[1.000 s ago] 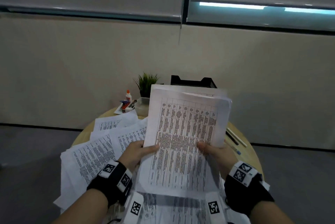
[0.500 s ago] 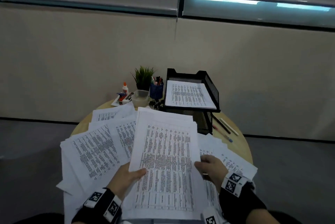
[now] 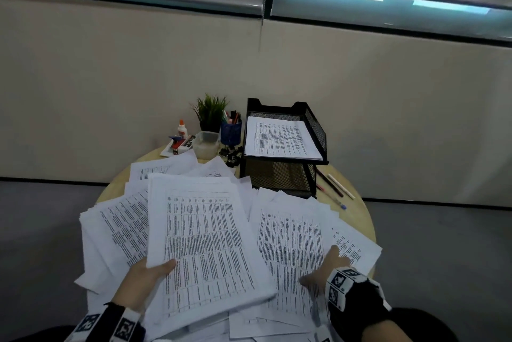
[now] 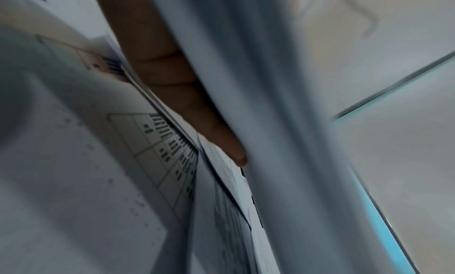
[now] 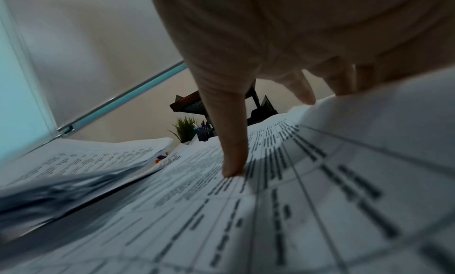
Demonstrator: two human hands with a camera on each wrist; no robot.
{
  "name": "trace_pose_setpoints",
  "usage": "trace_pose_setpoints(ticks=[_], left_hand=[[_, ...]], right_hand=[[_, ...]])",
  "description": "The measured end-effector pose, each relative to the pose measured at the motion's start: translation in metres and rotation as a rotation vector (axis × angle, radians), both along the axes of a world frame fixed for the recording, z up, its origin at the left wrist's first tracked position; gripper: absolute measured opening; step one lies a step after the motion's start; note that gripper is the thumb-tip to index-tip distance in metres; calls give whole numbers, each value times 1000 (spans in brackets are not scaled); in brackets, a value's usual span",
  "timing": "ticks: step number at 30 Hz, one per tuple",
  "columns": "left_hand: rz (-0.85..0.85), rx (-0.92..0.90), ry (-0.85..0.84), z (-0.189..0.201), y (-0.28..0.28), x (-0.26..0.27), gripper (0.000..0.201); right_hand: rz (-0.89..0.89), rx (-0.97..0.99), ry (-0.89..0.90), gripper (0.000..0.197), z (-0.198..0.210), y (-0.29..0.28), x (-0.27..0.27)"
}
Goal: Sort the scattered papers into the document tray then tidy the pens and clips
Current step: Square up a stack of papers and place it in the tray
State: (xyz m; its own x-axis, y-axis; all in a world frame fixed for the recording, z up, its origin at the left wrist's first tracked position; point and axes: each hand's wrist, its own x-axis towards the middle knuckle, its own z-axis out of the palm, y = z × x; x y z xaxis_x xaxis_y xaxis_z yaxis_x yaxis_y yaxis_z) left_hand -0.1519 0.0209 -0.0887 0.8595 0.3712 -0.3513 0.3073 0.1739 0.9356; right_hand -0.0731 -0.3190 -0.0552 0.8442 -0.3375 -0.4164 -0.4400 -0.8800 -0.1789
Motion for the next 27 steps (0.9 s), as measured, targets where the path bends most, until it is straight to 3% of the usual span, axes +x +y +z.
trace_pose_setpoints(ticks=[3,5,8,9,14,17,21,24,27], left_hand=[[7,3,-16,1,2,-2,49],[4,-7,-13,2,2,-4,50],[-1,-20,7,0,5,-4,50],[1,-27,8,0,6,-3,50],[-40,-16,24,2,10,-3,54],[-31,-28,32,2,10,-3,52],[-37,-53,24,3,10,0,34],[-24,-41,27,3,11,0,48],[-19,-27,28,3,12,-2,54]], right_hand=[[-171,211,-53,102,5,-2,5],[-151,256,-65,76,8,-11,7],[-67,285,-122,21,12,-27,3],[-78,331,-163,12,13,-32,2],[-262,453,-364,23,35,-61,0],[-341,479,-375,28,50,-77,-1],[-361,402,-240,35,46,-87,-4],[-365,357,-112,53,40,-83,-7],[-310,285,28,48,36,-80,-10]])
